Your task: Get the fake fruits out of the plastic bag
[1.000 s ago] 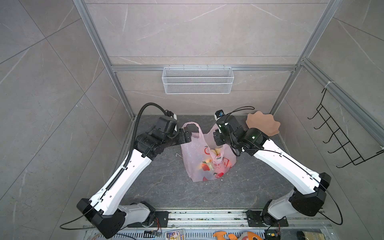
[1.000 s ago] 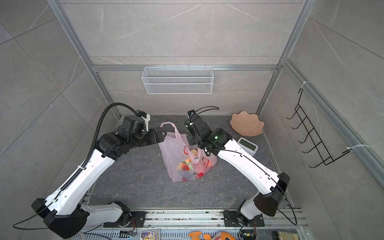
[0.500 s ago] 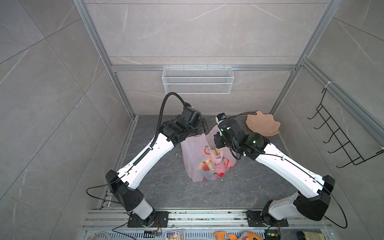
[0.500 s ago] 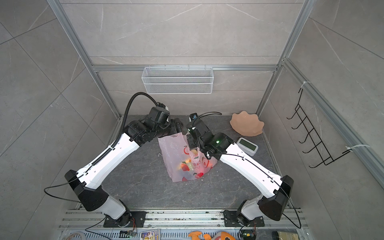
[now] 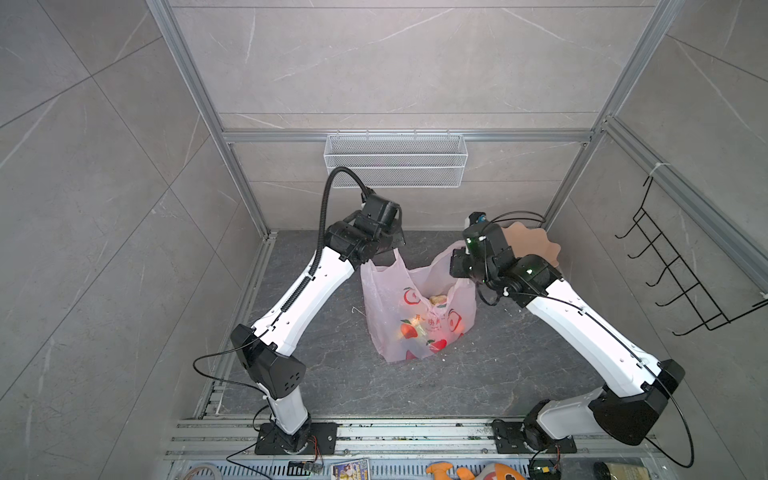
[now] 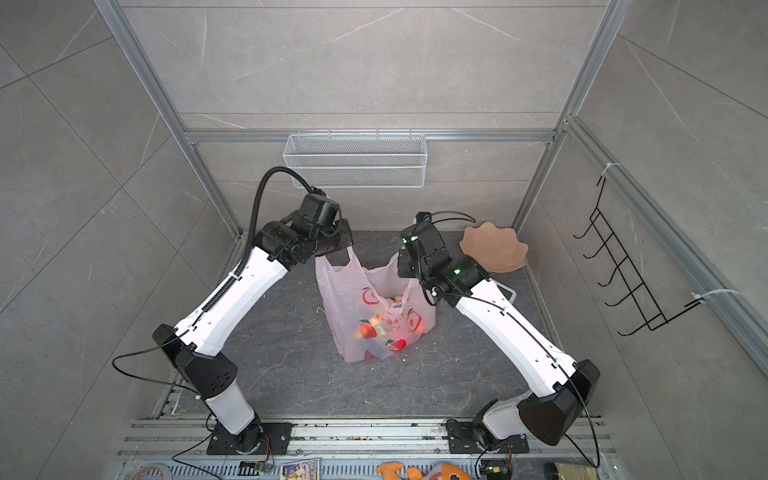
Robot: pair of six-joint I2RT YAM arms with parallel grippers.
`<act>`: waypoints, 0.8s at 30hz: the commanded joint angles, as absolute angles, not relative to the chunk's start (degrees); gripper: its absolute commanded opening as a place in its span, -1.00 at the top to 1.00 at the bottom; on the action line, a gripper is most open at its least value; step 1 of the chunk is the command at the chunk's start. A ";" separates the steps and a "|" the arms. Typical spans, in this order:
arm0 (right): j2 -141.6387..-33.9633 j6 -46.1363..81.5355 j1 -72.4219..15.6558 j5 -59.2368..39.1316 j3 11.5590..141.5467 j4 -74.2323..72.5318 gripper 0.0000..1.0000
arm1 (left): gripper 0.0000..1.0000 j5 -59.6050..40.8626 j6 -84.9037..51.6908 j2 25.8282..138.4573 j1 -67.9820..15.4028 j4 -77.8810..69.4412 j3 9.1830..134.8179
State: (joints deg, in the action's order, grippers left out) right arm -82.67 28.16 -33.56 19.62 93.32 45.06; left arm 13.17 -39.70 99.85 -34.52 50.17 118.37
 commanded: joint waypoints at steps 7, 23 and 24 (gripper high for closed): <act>-83.88 39.50 -15.37 3.09 96.88 43.05 1.00 | 1.00 0.13 -35.79 91.86 -14.00 46.04 123.32; -87.72 38.66 -21.60 -1.96 86.86 34.16 1.00 | 1.00 -8.46 -37.53 80.54 -7.80 36.22 88.87; -87.48 38.31 -21.61 -1.61 85.98 34.54 1.00 | 1.00 -8.97 -38.05 79.27 -6.40 35.29 85.24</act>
State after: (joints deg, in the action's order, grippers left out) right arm -89.56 38.83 -21.63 -1.56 88.47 36.14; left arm -7.60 -37.58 84.31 -8.82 40.01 90.11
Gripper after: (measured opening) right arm 0.049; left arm 0.054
